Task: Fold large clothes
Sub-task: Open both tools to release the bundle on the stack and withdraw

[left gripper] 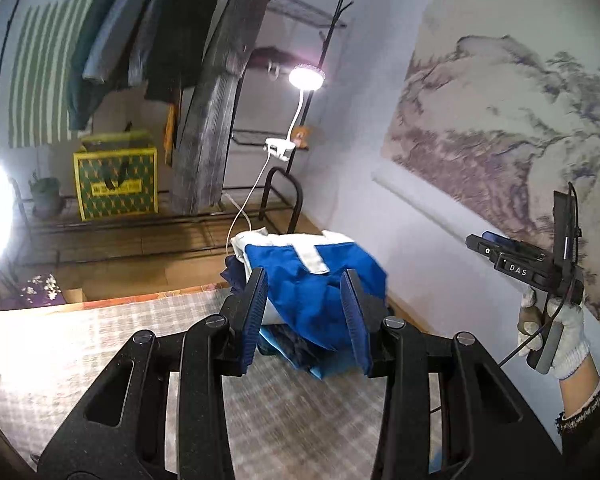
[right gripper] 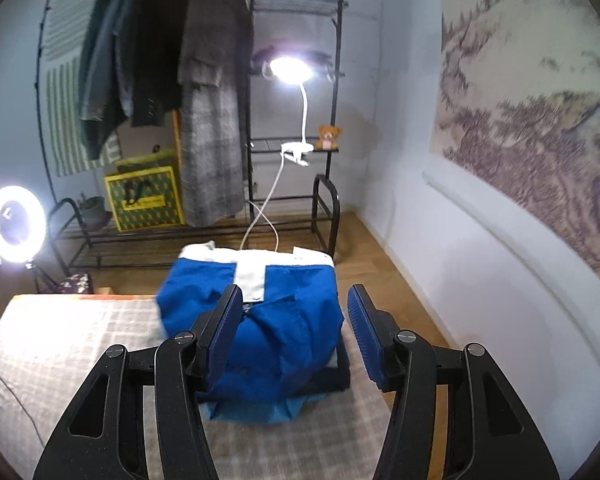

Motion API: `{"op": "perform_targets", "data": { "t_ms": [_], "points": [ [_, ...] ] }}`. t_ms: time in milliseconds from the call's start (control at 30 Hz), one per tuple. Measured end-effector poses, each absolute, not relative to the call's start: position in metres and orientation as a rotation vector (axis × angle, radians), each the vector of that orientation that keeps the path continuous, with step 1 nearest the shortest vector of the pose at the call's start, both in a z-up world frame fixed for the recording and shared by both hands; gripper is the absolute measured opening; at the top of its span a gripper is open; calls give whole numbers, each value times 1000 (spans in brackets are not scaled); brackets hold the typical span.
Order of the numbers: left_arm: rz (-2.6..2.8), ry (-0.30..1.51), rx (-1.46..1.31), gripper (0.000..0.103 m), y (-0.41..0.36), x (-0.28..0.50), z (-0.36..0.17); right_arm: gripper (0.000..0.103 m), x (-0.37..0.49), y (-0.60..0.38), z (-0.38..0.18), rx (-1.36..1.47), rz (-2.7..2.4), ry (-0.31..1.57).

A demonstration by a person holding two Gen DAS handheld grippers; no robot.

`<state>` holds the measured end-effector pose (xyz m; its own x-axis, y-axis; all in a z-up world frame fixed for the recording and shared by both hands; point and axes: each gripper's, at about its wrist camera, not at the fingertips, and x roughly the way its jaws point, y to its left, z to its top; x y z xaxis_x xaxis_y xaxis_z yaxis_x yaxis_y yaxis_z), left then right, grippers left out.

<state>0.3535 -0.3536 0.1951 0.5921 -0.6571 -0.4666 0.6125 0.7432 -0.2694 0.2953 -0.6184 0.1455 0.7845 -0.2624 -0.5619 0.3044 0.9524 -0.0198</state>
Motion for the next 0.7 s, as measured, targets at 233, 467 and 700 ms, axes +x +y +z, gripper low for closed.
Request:
{"op": "perform_targets", "data": {
  "t_ms": [233, 467, 700],
  "points": [
    [-766, 506, -71, 40, -295, 267, 253, 54, 213, -580, 199, 78, -322, 505],
    [-768, 477, -24, 40, -263, 200, 282, 54, 145, -559, 230, 109, -323, 462],
    [-760, 492, 26, 40, -239, 149, 270, 54, 95, -530, 224, 63, -321, 486]
  ]
}}
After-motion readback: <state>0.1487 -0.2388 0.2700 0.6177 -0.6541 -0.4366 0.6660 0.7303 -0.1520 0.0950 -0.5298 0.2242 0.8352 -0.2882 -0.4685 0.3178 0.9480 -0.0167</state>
